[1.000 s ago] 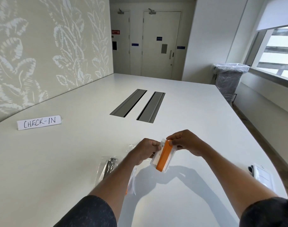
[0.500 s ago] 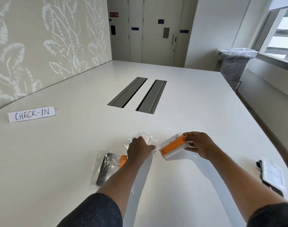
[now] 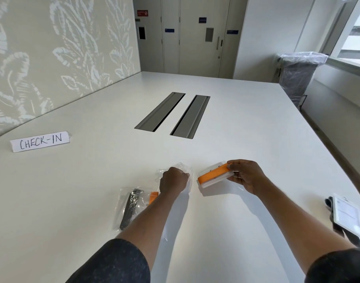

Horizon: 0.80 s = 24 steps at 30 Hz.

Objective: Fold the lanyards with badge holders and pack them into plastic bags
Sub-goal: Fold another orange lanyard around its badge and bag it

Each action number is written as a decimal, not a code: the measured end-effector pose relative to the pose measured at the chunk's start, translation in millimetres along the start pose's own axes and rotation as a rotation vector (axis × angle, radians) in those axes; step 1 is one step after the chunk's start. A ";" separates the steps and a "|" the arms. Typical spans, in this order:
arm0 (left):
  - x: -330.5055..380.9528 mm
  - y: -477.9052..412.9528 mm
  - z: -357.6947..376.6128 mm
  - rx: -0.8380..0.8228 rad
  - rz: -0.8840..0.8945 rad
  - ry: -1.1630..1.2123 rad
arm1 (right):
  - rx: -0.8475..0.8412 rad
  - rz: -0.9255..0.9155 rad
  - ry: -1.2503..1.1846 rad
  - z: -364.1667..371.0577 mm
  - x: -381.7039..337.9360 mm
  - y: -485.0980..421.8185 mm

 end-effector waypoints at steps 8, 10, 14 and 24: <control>2.7 2.3 -9.0 -0.026 0.023 0.055 | -0.010 -0.033 0.014 1.3 -3.6 6.5; 2.5 5.1 -11.9 0.000 0.006 0.055 | -0.003 -0.047 0.013 -0.4 -5.9 7.8; 3.1 10.2 -15.1 0.046 0.003 0.078 | 0.015 -0.065 0.016 -3.0 -9.3 9.8; 15.0 17.6 -14.2 0.099 0.156 -0.024 | 0.020 -0.078 0.014 -5.2 -8.8 11.9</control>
Point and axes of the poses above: each hand's wrist, its own y-axis away from the middle knuckle, its own z-axis out of the palm, x = y × z, the point moved 3 cm from there along -y, towards the middle knuckle, and after that the axes turned 8 degrees about x, right-handed, at the moved point
